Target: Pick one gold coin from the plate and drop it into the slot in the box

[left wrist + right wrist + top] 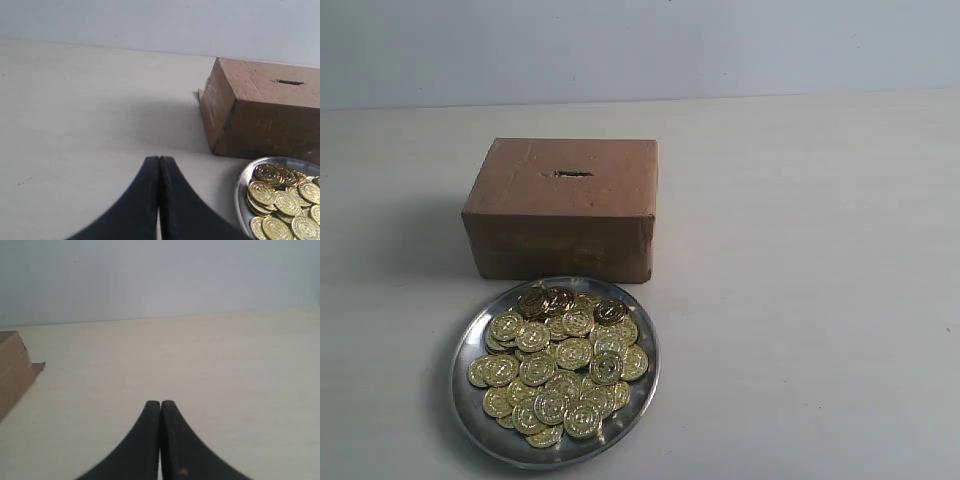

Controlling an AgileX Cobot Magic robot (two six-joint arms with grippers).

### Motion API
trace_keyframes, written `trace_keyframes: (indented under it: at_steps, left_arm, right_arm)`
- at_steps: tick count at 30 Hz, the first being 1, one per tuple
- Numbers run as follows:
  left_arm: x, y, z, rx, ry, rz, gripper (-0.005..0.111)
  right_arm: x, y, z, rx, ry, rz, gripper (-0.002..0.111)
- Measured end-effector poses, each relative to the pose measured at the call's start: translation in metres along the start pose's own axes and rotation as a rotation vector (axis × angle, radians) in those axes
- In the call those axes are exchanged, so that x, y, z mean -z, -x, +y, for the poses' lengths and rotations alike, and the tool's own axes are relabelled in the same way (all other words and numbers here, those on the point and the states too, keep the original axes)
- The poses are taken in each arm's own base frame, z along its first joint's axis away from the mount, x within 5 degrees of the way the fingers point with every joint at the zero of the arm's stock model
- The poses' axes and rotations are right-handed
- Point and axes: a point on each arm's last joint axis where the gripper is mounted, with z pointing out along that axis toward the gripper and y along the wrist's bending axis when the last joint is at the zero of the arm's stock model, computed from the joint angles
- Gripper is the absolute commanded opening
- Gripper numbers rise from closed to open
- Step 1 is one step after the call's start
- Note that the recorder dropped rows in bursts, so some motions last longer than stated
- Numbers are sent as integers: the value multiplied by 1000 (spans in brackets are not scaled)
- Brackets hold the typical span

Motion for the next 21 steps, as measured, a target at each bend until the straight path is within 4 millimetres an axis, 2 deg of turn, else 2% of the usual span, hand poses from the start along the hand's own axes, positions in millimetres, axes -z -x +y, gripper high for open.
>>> trace_keyframes:
  at_steps: [6, 13, 15, 18, 21]
  left_arm:
    - [0, 0, 0, -7, 0, 0, 0]
    - [0, 4, -1, -99, -4, -41, 0]
    - [0, 8, -2, -39, -22, -92, 0]
    - [2, 18, -5, 169, -71, -189, 0]
    - [3, 24, -4, 317, -91, -258, 0]
  right_arm:
    - [0, 0, 0, 0, 0, 0, 0]
    - [0, 4, -1, 49, -7, -46, 0]
    - [0, 8, 1, -16, 6, -84, 0]
    - [1, 14, 2, -180, 39, -147, 0]
    - [2, 19, 3, -424, 83, -205, 0]
